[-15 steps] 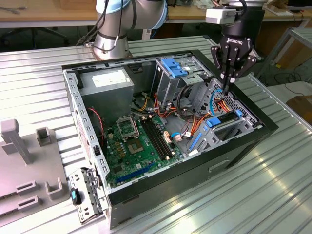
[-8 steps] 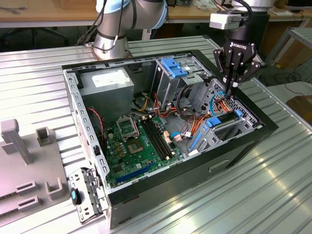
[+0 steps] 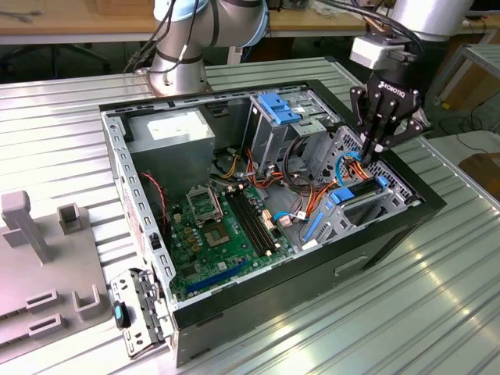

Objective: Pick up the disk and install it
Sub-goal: 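Insert the second disk wire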

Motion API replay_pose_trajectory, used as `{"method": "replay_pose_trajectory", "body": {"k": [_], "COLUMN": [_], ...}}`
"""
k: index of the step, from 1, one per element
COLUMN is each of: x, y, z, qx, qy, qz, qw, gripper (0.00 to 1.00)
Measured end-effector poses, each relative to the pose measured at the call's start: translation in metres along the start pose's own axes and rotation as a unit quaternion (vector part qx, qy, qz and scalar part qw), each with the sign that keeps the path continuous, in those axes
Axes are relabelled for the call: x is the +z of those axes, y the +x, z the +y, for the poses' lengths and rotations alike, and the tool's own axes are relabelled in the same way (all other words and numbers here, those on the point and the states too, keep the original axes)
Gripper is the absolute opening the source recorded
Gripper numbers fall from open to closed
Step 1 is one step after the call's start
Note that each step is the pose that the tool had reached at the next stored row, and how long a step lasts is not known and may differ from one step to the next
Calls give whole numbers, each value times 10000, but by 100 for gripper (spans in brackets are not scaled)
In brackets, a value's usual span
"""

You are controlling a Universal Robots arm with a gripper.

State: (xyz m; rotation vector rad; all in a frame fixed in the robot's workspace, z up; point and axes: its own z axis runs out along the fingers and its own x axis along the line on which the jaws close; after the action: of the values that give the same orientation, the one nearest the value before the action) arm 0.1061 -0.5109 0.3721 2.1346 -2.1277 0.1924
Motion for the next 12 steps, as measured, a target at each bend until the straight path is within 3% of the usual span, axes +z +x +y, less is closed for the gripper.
{"method": "replay_pose_trajectory", "body": {"k": [1, 2, 5, 7, 9, 10, 12], "x": [30, 32, 61, 93, 100, 107, 157], "y": [55, 56, 61, 58, 56, 56, 51], "z": [1, 6, 27, 64, 89, 131, 135], "qx": [2, 17, 29, 52, 61, 68, 79], "qy": [0, -3, 54, 177, 219, 258, 257], "qz": [-28, -26, -27, -27, -27, -45, -60], "qw": [10000, 10000, 10000, 9998, 9997, 9996, 9996], "gripper": [16, 16, 16, 16, 16, 16, 16]}}
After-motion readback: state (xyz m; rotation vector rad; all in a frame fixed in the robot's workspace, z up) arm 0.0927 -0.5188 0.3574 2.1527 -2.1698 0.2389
